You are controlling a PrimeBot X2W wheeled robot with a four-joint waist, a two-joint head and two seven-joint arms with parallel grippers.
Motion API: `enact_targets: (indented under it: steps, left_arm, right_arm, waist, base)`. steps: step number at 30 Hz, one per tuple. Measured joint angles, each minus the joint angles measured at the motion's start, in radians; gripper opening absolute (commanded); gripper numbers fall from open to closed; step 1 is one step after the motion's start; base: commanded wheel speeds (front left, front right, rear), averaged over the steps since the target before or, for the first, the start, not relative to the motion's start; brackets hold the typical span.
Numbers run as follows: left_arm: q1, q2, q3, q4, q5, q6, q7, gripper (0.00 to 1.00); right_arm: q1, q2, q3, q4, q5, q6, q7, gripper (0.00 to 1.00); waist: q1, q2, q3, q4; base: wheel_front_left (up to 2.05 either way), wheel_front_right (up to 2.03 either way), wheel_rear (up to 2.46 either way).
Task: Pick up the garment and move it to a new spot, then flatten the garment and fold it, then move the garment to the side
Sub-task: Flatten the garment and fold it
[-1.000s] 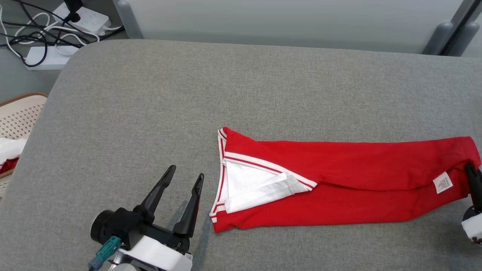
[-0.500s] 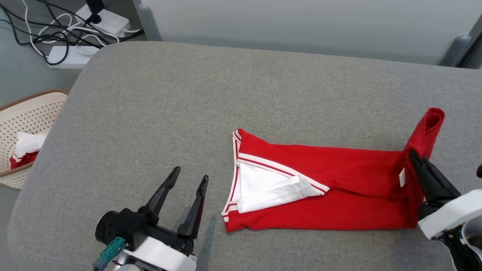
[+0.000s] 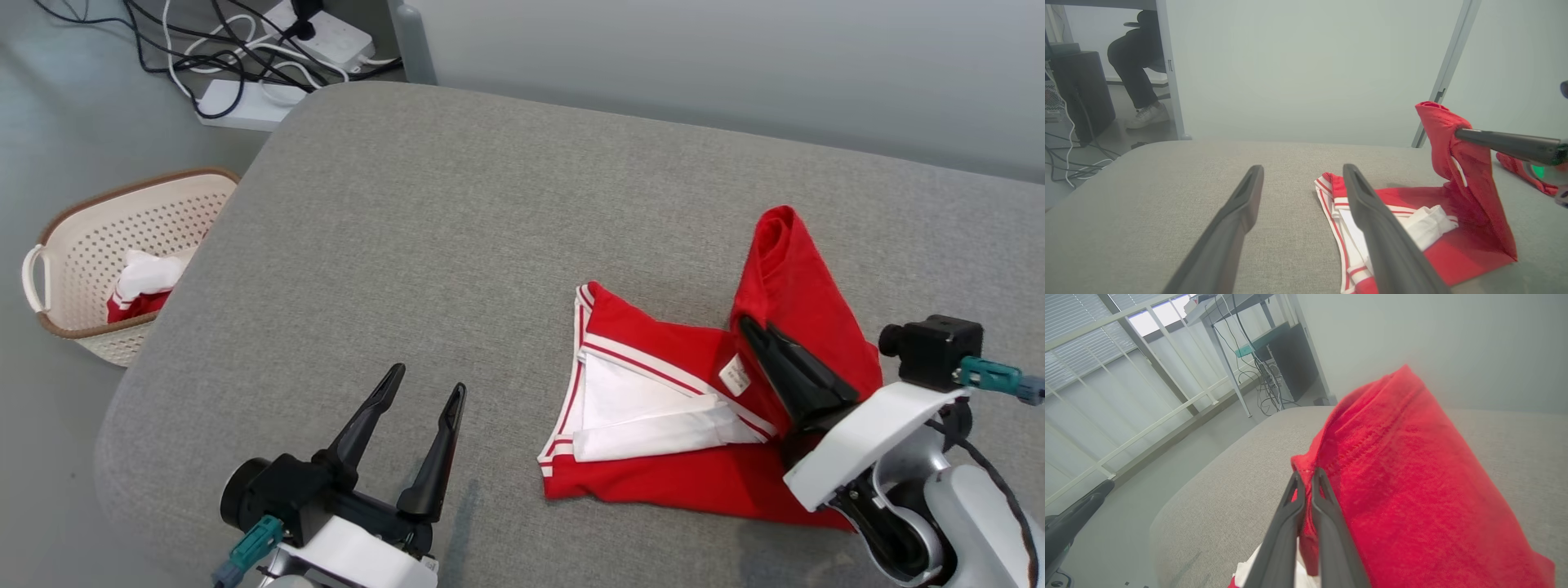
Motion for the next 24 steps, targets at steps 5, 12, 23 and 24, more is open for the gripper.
enact_targets:
  steps: [5,12,23,24]
  left_arm:
    - [0.0,-0.004,-0.007,0.001,0.0,0.0,0.0,1.0]
    - [0.001,-0.018,-0.011,0.002,0.0,0.0,0.0,1.0]
    - [0.001,-0.027,-0.01,0.002,0.0,0.0,0.0,1.0]
    - [0.001,-0.028,-0.01,0.002,0.0,0.0,0.0,1.0]
  right_arm:
    - [-0.044,0.033,0.059,0.05,0.006,0.0,0.0,0.0]
    - [-0.064,0.044,0.129,0.122,0.021,0.0,0.004,0.0]
    - [-0.099,0.072,0.216,0.221,0.038,0.0,0.044,1.0]
    - [-0.1,0.074,0.219,0.222,0.038,0.0,0.045,1.0]
  waist:
    - [0.0,0.0,-0.001,0.045]
    - [0.0,0.0,0.003,0.103]
    - [0.0,0.0,0.041,0.134]
    - [0.0,0.0,0.043,0.134]
  base:
    - [0.0,0.0,0.0]
    - [0.0,0.0,0.0]
    - [0.0,0.0,0.0]
    - [0.0,0.0,0.0]
